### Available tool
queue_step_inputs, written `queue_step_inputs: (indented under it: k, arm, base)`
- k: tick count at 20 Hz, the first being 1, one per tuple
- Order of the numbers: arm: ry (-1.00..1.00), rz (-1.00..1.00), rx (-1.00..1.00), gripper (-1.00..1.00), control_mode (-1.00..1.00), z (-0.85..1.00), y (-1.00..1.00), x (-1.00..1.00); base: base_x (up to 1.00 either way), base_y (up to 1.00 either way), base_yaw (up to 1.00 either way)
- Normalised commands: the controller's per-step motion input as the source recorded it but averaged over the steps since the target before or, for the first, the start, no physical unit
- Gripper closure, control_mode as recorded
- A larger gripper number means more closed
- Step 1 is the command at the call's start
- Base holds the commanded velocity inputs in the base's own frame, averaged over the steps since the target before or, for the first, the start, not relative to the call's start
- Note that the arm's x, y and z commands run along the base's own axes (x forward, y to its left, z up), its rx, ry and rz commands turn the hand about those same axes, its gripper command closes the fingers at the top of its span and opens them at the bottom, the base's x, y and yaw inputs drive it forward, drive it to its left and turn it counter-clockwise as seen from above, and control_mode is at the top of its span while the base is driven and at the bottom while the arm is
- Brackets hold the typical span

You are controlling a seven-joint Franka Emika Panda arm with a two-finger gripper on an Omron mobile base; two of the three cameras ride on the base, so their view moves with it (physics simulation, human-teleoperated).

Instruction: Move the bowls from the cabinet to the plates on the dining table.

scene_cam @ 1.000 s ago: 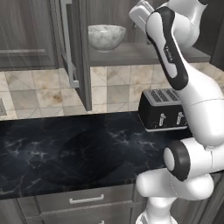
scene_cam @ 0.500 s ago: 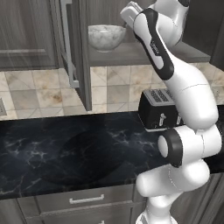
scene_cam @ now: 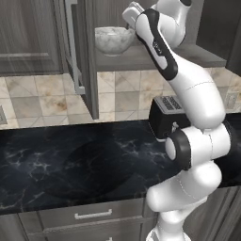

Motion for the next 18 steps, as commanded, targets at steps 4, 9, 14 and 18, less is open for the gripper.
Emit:
queue_step_inputs:
  k: [4,9,14,18]
  arm:
    - [0.06,0.0,0.0,-1.0,-1.0,-0.16,0.17,0.31]
    - [0.03,0.0,0.0,-1.0,-1.0,-0.18,0.1,0.34]
    - [0.01,0.0,0.0,-1.0,-1.0,-0.11,0.06,0.42]
    - [0.03,-0.01,0.0,-1.0,-1.0,-0.09,0.02,0.42]
  base:
    - [0.0,0.0,0.0]
    - [0.0,0.0,0.0]
    - [0.0,0.0,0.0]
    - [0.0,0.0,0.0]
